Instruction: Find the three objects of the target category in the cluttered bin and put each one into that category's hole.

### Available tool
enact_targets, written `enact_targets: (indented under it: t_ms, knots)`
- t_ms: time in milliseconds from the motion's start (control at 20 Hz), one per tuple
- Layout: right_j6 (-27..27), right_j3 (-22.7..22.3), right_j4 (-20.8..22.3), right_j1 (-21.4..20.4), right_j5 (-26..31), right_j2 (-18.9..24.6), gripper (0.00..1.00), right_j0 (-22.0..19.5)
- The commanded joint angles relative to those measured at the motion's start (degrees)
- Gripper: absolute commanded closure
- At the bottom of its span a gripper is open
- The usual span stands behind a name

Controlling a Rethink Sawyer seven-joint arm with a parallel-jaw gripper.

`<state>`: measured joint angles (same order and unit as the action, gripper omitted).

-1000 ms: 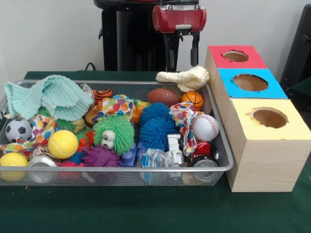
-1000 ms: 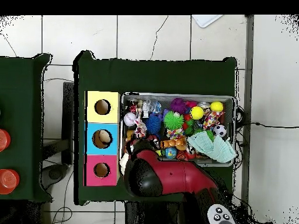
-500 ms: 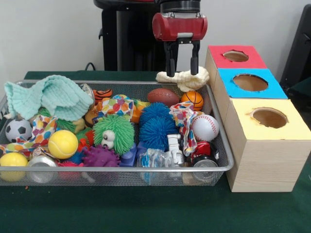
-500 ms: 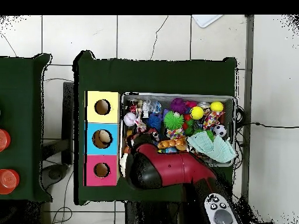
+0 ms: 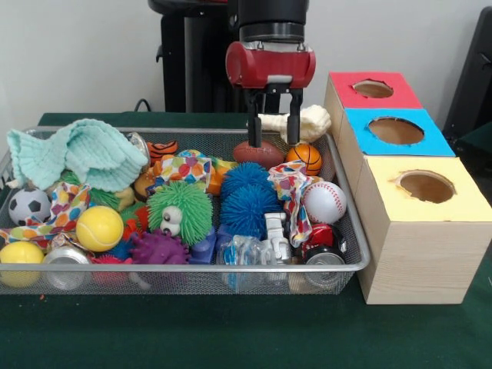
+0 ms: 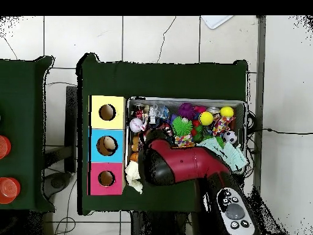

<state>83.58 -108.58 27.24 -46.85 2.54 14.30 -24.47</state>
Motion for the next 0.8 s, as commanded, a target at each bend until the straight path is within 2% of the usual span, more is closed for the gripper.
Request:
enact_targets:
  t_ms: [50, 250, 600, 800]
  knots:
    - [0.31, 8.32, 5.54, 4.82, 3.65, -2.18, 0.00, 1.44]
    - [1.58, 10.73, 7.22, 7.61, 1.78, -4.19, 0.00, 2.85]
    - [4.21, 19.31, 9.69, 15.55, -4.00, -14.07, 0.00, 9.72]
    - [5.51, 21.47, 9.32, 18.50, -7.33, -17.47, 0.00, 11.83]
